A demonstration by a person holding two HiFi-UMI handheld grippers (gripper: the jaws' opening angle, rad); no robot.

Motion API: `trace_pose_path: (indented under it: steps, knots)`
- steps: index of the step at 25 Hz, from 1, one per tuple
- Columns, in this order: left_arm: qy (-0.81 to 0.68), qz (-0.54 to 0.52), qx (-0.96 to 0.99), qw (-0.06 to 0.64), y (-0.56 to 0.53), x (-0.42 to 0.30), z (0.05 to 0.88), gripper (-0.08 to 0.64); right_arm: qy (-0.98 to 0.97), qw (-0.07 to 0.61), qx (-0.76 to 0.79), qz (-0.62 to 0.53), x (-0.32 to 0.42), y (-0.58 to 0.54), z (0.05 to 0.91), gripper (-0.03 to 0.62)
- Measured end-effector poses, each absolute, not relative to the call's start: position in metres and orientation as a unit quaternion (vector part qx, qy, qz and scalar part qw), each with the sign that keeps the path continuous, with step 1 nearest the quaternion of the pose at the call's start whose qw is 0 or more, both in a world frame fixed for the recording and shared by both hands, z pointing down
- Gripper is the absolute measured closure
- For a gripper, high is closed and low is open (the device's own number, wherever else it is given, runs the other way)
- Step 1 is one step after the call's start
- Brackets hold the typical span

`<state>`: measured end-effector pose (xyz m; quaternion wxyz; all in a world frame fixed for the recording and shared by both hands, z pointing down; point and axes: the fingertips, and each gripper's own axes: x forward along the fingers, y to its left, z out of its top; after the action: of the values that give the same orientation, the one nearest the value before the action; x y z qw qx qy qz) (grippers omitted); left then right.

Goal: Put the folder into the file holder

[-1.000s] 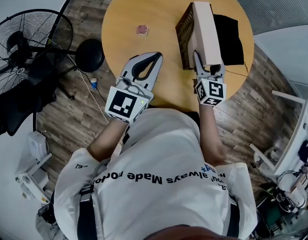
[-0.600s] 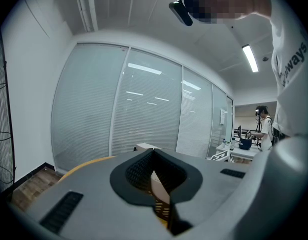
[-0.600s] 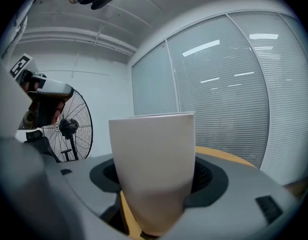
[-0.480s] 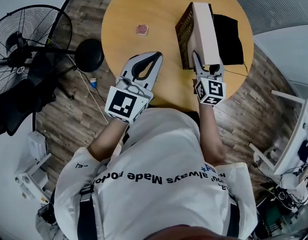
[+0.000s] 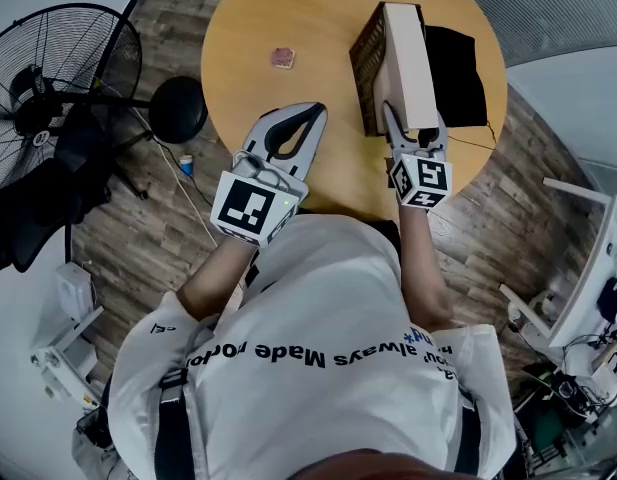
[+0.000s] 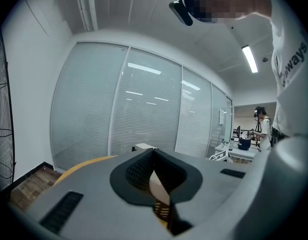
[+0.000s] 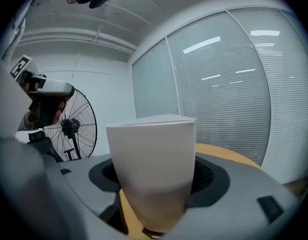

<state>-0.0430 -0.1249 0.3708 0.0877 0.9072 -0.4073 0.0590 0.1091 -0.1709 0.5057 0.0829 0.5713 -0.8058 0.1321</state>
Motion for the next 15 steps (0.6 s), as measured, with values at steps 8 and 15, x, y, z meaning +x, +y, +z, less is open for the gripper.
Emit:
trace_pose_path:
  steps: [8, 15]
  knots:
    - [-0.401, 0.06, 0.91, 0.086, -0.119, -0.04, 0.369, 0.535, -0.809, 0.082, 0.566, 0.134, 0.109, -0.163, 0.492, 0.259]
    - [-0.395, 0.054, 0.913, 0.086, -0.114, -0.036, 0.366, 0.535, -0.815, 0.091, 0.559, 0.124, 0.11, -0.152, 0.471, 0.261]
